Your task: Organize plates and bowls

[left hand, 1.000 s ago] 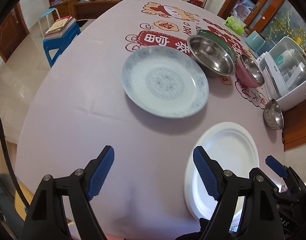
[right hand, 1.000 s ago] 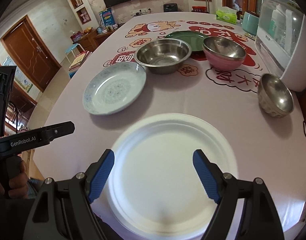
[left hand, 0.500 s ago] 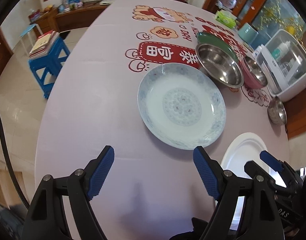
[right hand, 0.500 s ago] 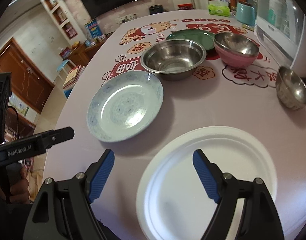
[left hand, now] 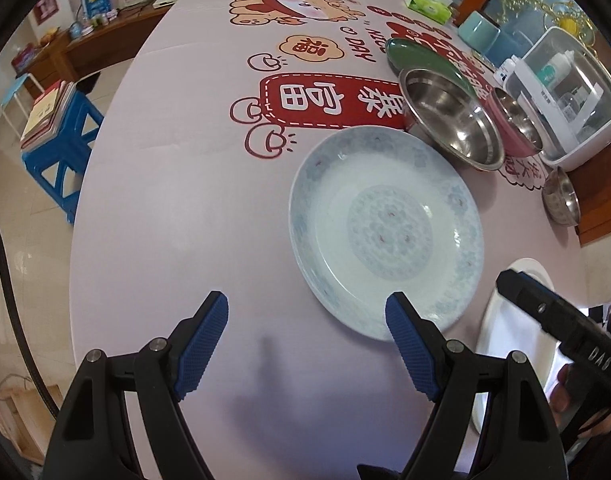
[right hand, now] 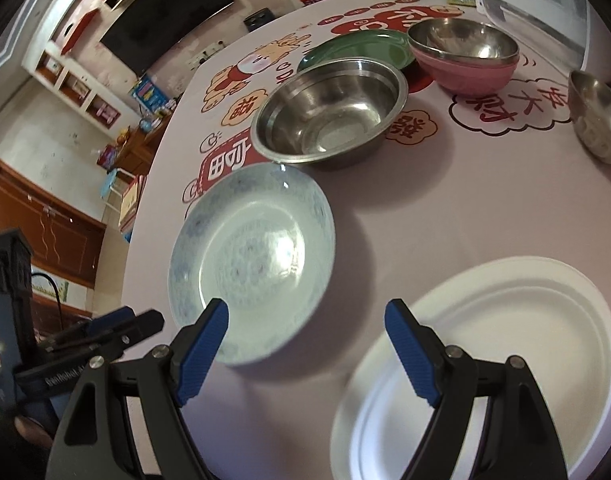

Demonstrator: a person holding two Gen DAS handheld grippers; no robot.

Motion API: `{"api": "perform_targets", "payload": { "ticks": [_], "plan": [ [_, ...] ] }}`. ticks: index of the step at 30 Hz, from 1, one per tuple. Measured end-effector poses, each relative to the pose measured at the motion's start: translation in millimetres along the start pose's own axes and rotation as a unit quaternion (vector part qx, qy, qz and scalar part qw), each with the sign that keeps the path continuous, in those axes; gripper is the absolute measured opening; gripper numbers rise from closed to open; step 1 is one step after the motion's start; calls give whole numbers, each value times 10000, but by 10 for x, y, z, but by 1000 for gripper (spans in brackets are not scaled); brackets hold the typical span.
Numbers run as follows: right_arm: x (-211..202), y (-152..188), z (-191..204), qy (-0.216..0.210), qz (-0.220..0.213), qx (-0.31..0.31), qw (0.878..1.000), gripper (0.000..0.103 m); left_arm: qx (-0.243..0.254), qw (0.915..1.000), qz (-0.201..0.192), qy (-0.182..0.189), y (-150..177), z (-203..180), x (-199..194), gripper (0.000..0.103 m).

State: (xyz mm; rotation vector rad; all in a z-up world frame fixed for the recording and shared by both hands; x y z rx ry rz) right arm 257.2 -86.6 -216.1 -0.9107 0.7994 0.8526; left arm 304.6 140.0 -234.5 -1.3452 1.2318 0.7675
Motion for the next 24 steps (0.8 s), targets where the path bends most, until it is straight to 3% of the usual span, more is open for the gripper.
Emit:
{"api": "perform_targets", "payload": {
  "ticks": [15, 24],
  "plan": [
    [448, -123, -120, -287, 391, 708, 9963, 81, -186, 9989, 222, 356, -211, 210, 449, 80],
    [480, -175, -103, -592, 172, 736, 9954, 79, -212, 9980, 81, 595, -280, 179, 585, 80]
  ]
}}
Point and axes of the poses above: each gripper's, at about its wrist camera, not at the fingertips, and x roughly the way its jaws point, z to its left, y to its underside, the point moved 4 cm from there along x, roughly the way its jaws point, and after that the axes turned 1 degree about y, right-handed, at the moved point
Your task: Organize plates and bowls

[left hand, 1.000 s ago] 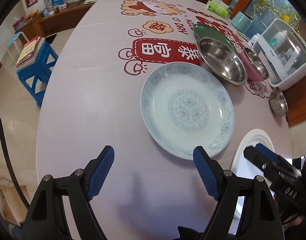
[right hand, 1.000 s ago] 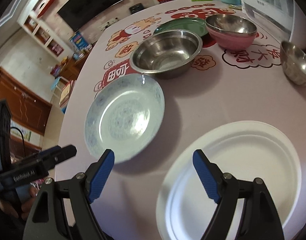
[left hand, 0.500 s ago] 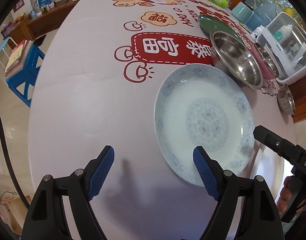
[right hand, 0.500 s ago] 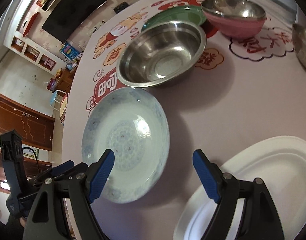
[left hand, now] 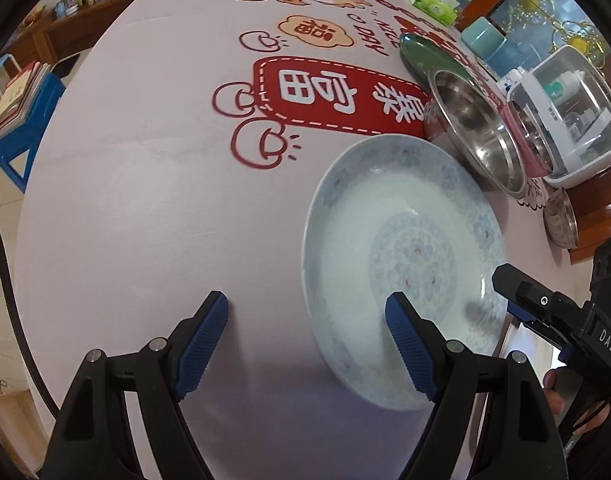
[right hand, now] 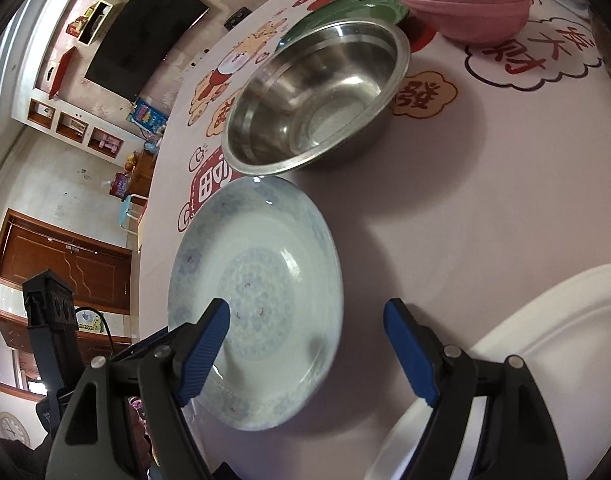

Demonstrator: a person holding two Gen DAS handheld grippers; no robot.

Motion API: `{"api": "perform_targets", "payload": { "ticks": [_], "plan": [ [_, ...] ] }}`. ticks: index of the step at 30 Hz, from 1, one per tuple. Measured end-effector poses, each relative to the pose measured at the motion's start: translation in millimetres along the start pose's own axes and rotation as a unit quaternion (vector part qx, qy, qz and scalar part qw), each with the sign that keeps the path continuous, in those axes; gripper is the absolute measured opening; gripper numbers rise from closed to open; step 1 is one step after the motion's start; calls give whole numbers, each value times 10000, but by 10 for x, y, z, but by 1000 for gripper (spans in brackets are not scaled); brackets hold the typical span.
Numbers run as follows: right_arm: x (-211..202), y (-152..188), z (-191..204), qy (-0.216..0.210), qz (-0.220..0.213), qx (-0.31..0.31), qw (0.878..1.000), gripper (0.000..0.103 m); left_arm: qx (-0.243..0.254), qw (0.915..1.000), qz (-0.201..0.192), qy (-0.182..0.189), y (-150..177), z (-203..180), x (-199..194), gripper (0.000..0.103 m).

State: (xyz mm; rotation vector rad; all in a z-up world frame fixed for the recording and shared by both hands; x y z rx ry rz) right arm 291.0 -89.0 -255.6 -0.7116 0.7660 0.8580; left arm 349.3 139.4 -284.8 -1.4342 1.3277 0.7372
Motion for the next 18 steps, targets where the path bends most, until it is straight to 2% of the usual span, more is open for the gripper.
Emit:
{"api": "perform_targets", "payload": {
  "ticks": [4, 10, 16, 18],
  "plan": [
    [20, -21, 15, -22, -51, -60, 10000, 71, 36, 9998, -164, 88, -48, -34, 18, 80],
    [42, -32, -2, -37, -67, -81, 9999, 56, 122, 9994, -271, 193, -66, -96, 24, 73],
    [73, -37, -3, -35, -13, -87, 10000, 42, 152, 9990, -283, 317, -75, -143, 32, 62],
    [92, -33, -1, -47, 26, -82, 10000, 37, 149, 9988, -265, 378, -75, -143, 36, 53]
  ]
}}
Point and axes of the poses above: each gripper's, at about its wrist camera, not at the fingertips, and x roughly the way its jaws point, z to its left, y to its underside, the point moved 4 cm from there along x, roughly the way its jaws point, and after that the axes turned 1 degree about y, right-handed, at the moved point
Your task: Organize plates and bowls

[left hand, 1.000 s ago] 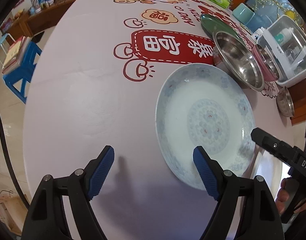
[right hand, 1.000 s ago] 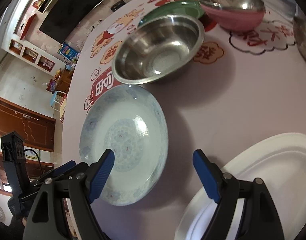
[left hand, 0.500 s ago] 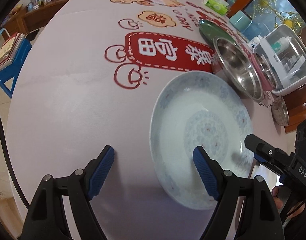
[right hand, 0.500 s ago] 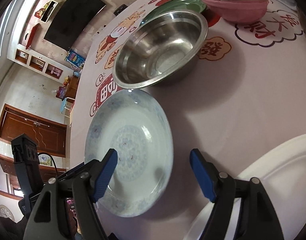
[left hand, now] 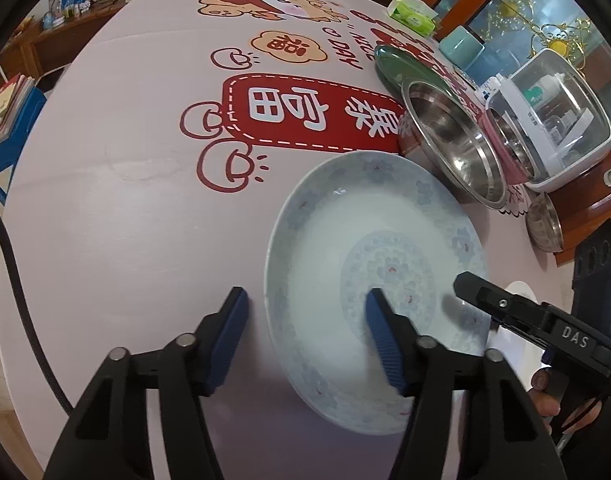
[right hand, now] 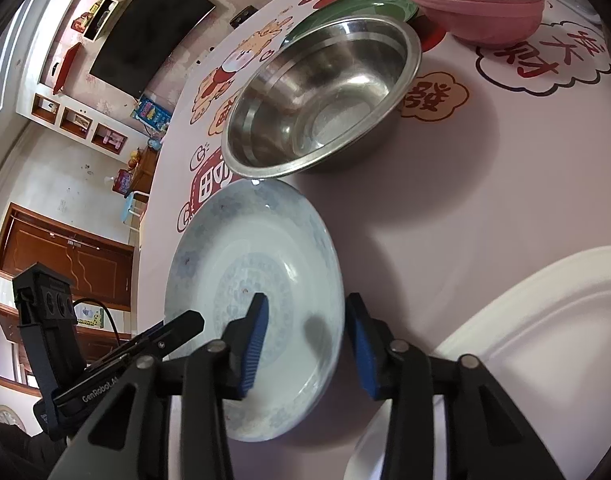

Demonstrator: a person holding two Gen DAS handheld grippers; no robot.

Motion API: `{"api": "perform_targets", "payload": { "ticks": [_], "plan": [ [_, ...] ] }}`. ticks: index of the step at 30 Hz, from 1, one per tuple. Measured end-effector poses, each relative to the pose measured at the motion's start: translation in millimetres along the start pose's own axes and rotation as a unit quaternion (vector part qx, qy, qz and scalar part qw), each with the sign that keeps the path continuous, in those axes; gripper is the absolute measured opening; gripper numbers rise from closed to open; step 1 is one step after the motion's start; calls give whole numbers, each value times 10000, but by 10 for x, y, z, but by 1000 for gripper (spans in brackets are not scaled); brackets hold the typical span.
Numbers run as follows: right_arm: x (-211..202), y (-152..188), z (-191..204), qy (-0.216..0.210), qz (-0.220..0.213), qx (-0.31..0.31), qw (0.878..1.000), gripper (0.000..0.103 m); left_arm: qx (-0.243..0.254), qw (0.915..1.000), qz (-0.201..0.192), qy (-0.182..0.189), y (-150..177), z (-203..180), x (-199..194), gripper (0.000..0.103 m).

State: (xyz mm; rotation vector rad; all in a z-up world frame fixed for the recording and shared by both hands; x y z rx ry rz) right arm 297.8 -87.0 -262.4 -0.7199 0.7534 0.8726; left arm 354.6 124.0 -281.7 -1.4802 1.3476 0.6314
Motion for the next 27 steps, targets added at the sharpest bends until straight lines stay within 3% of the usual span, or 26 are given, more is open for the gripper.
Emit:
{"api": "perform_targets", "payload": {
  "ticks": [6, 7, 8, 14, 18, 27],
  "plan": [
    [-2, 23, -43, 23, -1, 74, 10000, 28, 70, 9999, 18, -72, 3, -10, 2, 51],
    [-2, 22, -51, 33, -1, 93, 10000, 25, 52, 10000, 16, -72, 1, -3, 0, 49],
    [-9, 23, -69, 42, -1, 116, 9999, 22, 33, 10000, 36, -38, 1, 0, 3, 39],
    [-21, 31, -114, 105, -17, 180, 9998, 12, -22, 10000, 64, -46, 6, 22, 5, 29],
    [-27, 36, -138, 113, -27, 188, 9998, 11, -36, 9999, 75, -67, 1, 57, 1, 24],
    [-28, 74, -124, 116, 19, 126, 9999, 10, -133, 9998, 118, -43, 26, 116, -29, 23]
  ]
}}
Point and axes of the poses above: each gripper's, at about its wrist camera, not at the fingertips, and x roughly the way its jaws point, z to its left, y to its underside, the point moved 4 cm from there along x, roughly the way its jaws point, and after that the axes turned 1 degree about y, right-handed, at the moved point
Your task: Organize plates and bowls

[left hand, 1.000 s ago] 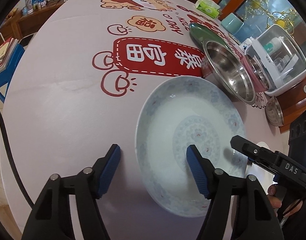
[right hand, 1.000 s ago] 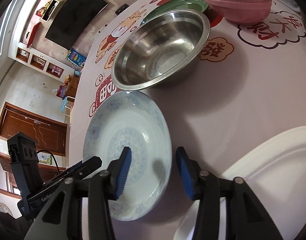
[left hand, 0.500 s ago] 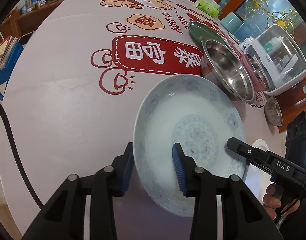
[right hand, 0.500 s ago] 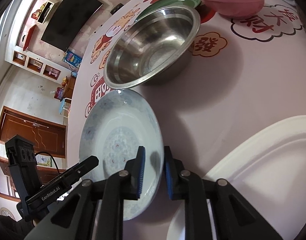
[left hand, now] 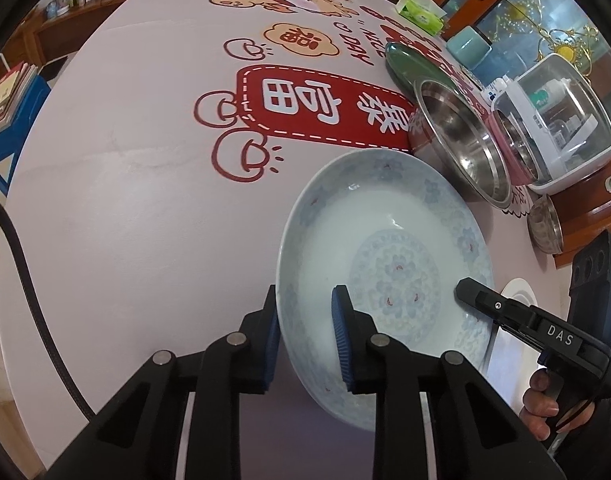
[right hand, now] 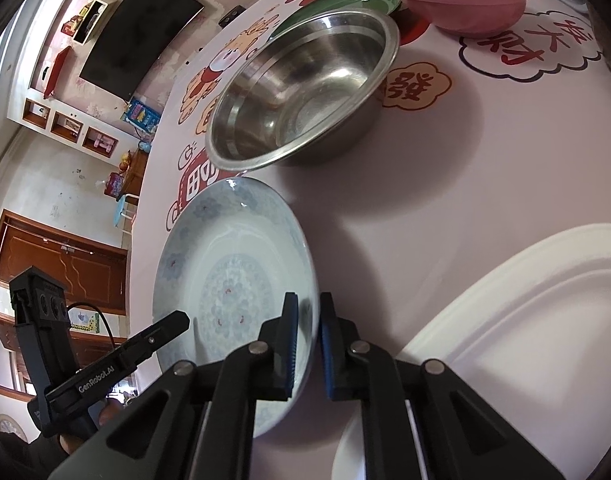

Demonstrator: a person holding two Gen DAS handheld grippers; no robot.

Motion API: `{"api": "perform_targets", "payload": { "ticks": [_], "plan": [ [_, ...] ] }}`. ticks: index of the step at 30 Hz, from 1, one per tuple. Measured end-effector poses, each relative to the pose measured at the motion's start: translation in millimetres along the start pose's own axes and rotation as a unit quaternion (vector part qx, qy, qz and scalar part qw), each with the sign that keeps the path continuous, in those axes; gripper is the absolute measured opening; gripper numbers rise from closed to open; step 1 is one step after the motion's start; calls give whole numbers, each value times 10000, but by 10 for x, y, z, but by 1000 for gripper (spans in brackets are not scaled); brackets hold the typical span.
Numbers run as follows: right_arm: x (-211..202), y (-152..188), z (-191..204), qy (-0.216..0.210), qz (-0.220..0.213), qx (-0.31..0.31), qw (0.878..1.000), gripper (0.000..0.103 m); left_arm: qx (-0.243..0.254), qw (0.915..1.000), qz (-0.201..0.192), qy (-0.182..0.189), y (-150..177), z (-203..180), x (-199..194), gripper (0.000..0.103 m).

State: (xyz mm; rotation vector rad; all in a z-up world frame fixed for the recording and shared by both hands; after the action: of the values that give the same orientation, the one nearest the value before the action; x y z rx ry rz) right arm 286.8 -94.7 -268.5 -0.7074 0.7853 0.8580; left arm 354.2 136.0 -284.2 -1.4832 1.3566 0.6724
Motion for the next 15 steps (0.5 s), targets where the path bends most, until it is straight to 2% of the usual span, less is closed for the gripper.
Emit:
{"api": "perform_targets", "payload": {
  "ticks": [15],
  "plan": [
    [-57, 122, 275, -179, 22, -308, 9994, 8, -25, 9998, -110, -175, 171, 98, -358, 23]
  ]
}}
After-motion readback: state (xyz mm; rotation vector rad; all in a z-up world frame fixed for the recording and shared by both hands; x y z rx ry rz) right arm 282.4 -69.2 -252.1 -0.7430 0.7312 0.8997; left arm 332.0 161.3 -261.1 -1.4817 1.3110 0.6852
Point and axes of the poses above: each gripper's, at about its wrist camera, not at the fingertips, and x roughly the way its jaws point, z to its left, y to its underside, the point moved 4 cm from there along x, roughly the way its jaws point, and after that the axes turned 1 degree about y, right-handed, at the moved point
